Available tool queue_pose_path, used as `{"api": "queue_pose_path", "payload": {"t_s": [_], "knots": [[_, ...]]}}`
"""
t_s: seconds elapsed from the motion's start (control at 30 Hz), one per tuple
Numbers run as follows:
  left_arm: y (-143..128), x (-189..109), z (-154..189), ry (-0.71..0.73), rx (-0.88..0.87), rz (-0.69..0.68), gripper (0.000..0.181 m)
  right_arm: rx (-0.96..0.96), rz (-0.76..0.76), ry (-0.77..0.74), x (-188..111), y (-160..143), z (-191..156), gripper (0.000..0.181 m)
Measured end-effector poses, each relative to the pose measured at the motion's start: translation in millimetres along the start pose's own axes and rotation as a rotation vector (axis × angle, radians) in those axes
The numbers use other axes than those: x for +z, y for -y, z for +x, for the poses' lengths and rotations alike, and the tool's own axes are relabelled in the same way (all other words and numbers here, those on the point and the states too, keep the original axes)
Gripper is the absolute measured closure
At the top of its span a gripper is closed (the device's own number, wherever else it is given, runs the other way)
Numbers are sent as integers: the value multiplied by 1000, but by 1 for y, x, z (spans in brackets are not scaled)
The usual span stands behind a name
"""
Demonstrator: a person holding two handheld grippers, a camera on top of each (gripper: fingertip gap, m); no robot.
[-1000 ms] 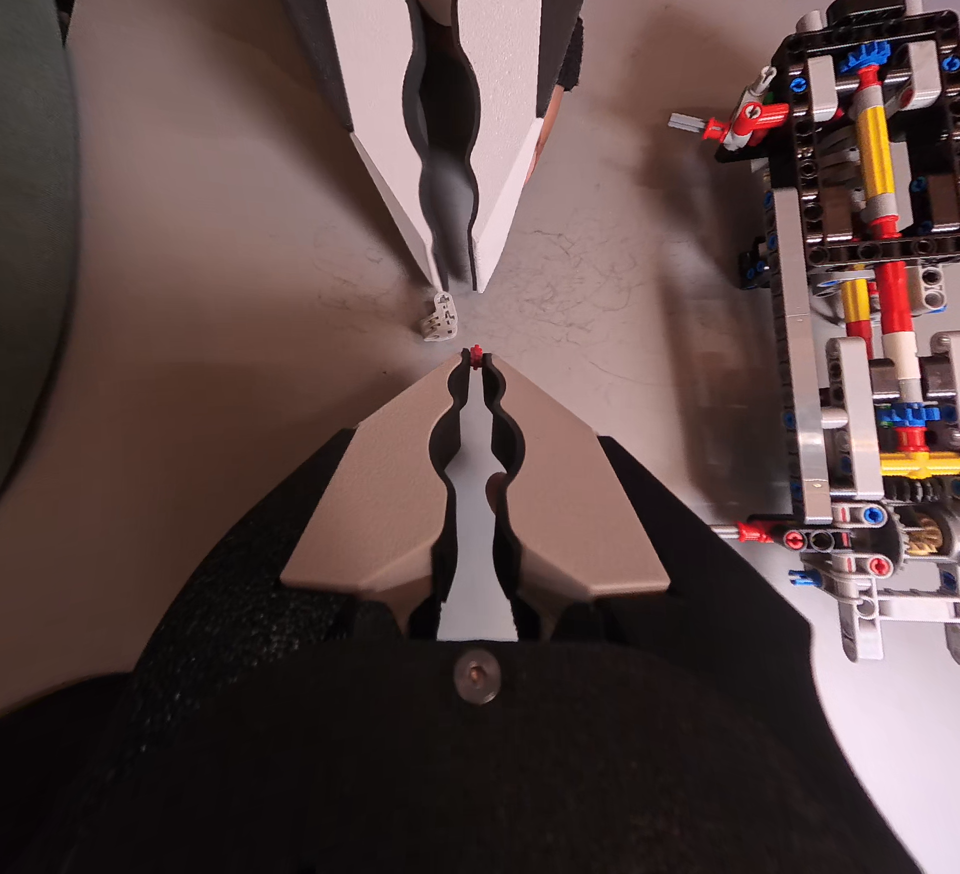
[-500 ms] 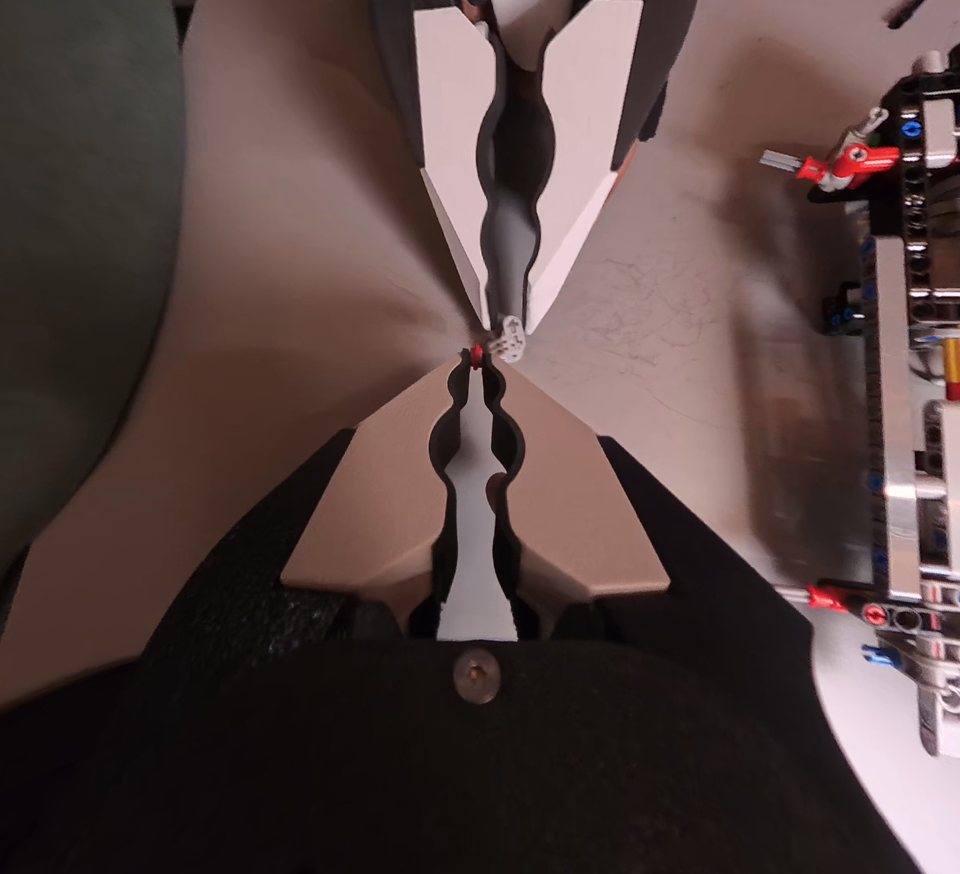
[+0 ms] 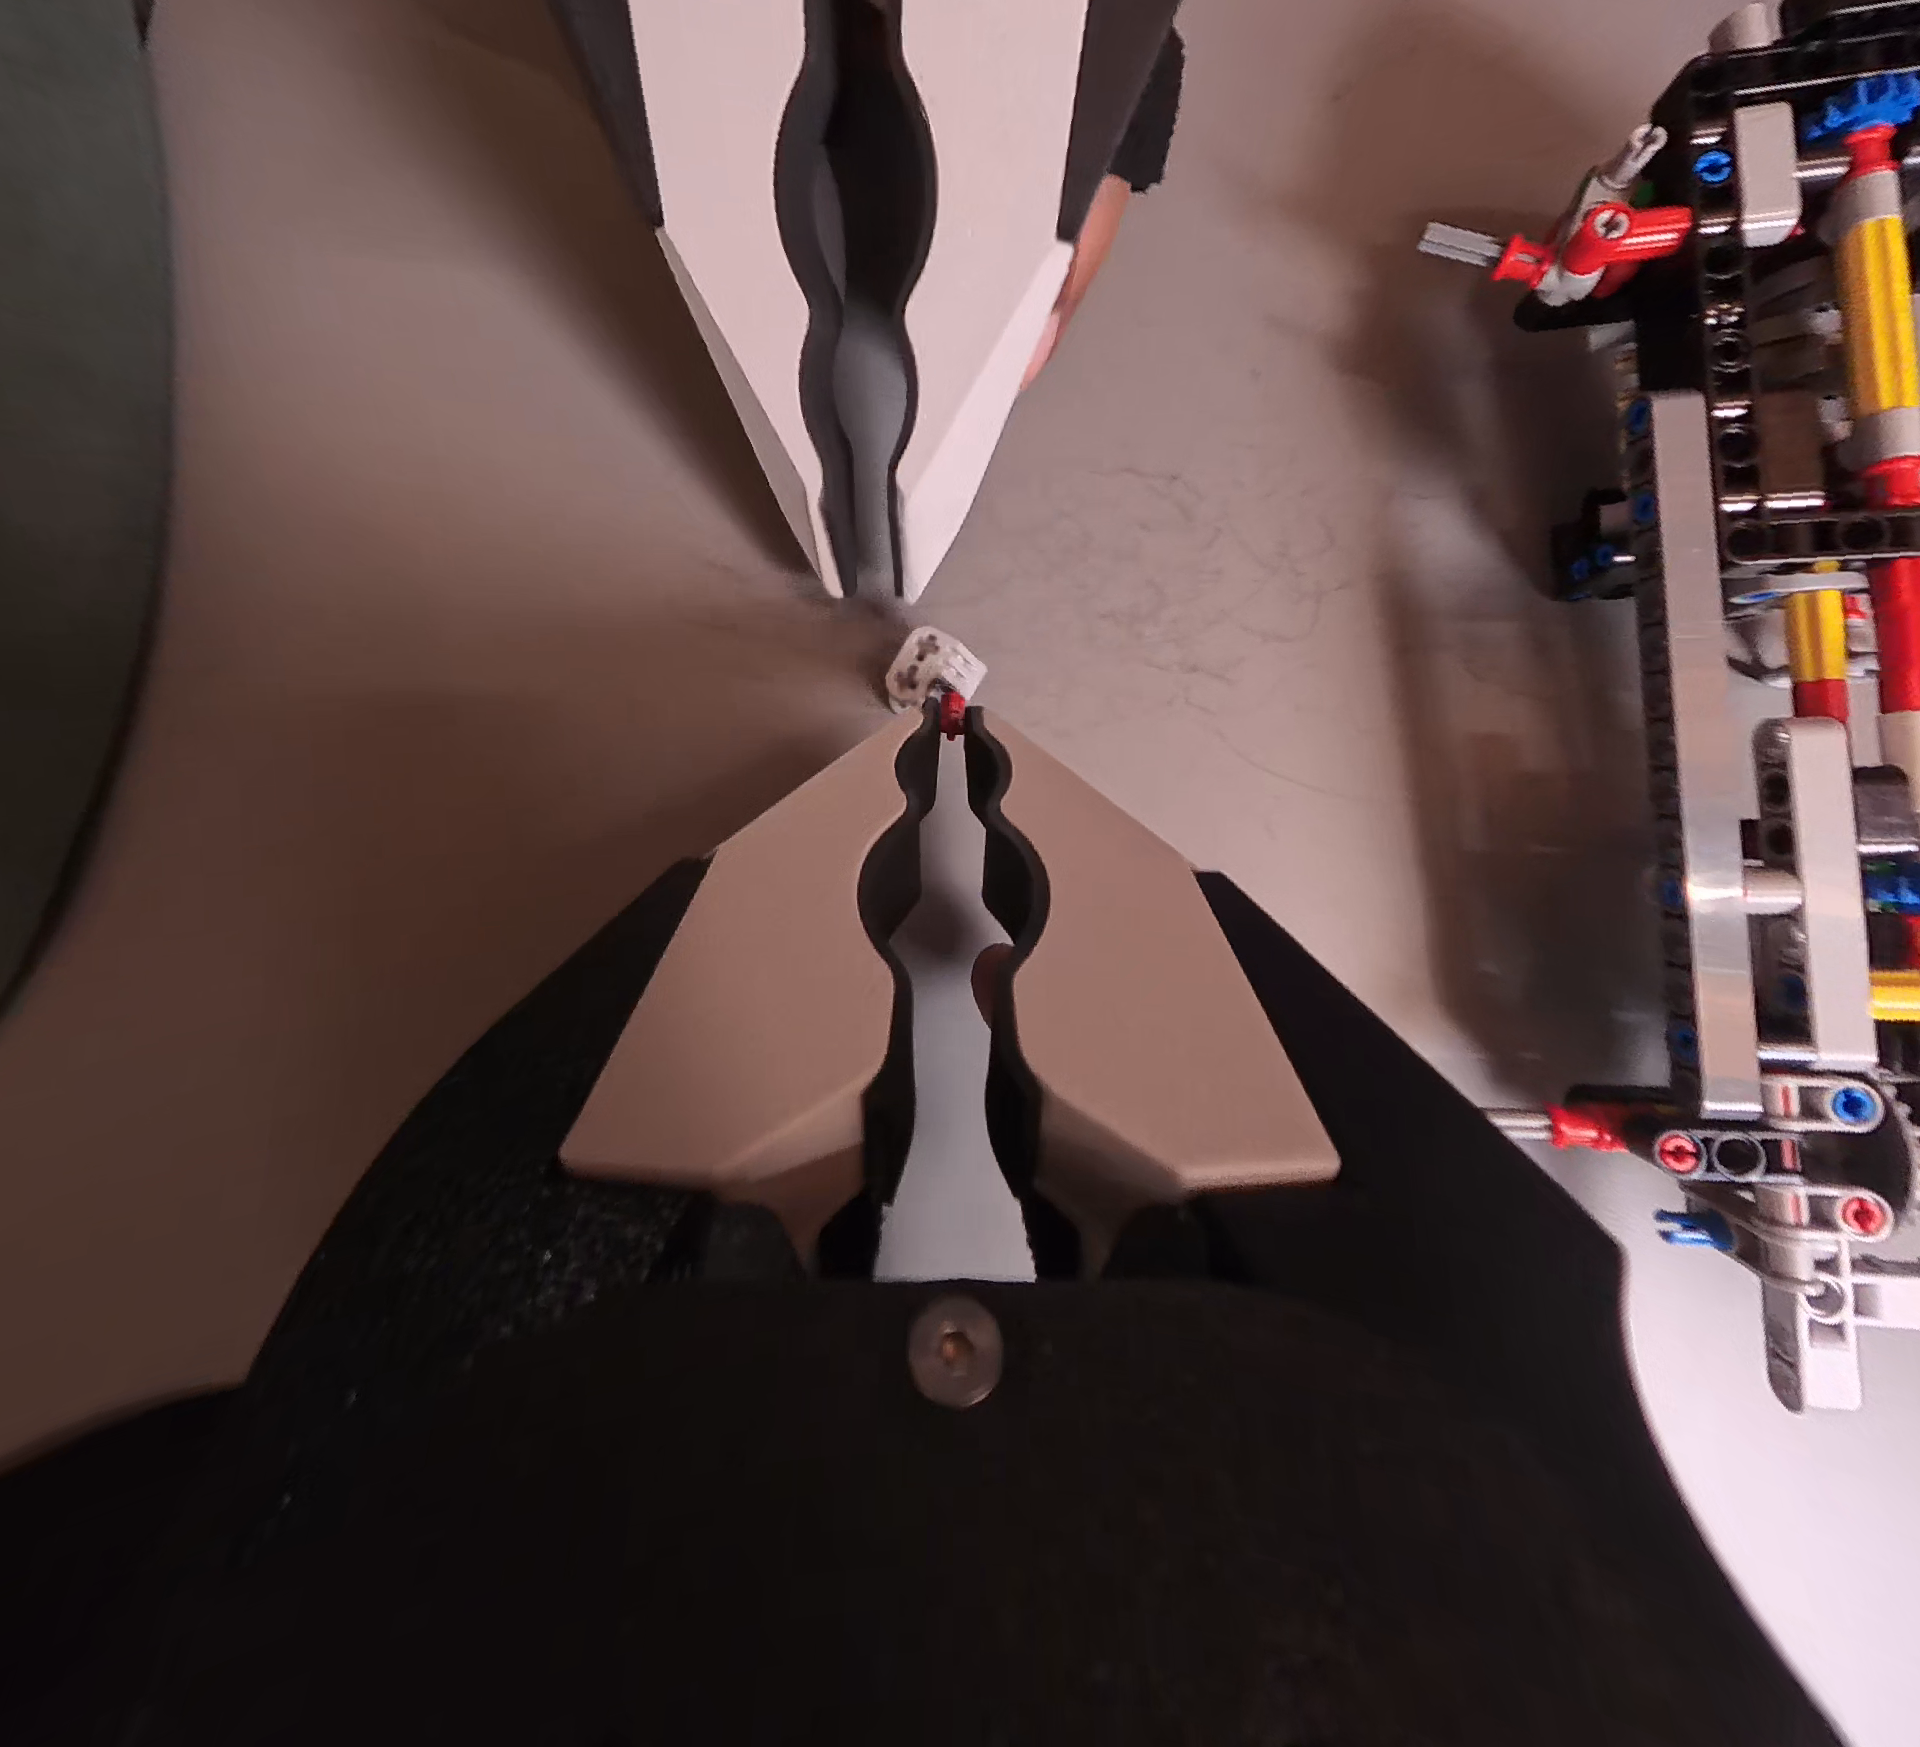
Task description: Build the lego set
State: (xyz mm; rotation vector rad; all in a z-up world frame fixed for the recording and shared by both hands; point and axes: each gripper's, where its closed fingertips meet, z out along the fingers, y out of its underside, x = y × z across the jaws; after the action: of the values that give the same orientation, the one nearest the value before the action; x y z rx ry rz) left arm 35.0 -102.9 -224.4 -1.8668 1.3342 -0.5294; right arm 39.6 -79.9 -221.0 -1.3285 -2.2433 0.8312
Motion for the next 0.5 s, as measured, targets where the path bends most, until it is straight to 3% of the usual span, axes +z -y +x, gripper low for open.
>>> {"api": "queue_pose_path", "payload": {"t_s": [0.2,0.4,0.5], "knots": [[2,-3,-14,71,0,21,165,2,0,-14,-1,-2,3,180],[12,6,-11,83,123,35,159,8,-18,-32,-6,-8,8,180],[10,10,-15,83,124,15,170,14,-9,-45,-11,-8,11,181]]}}
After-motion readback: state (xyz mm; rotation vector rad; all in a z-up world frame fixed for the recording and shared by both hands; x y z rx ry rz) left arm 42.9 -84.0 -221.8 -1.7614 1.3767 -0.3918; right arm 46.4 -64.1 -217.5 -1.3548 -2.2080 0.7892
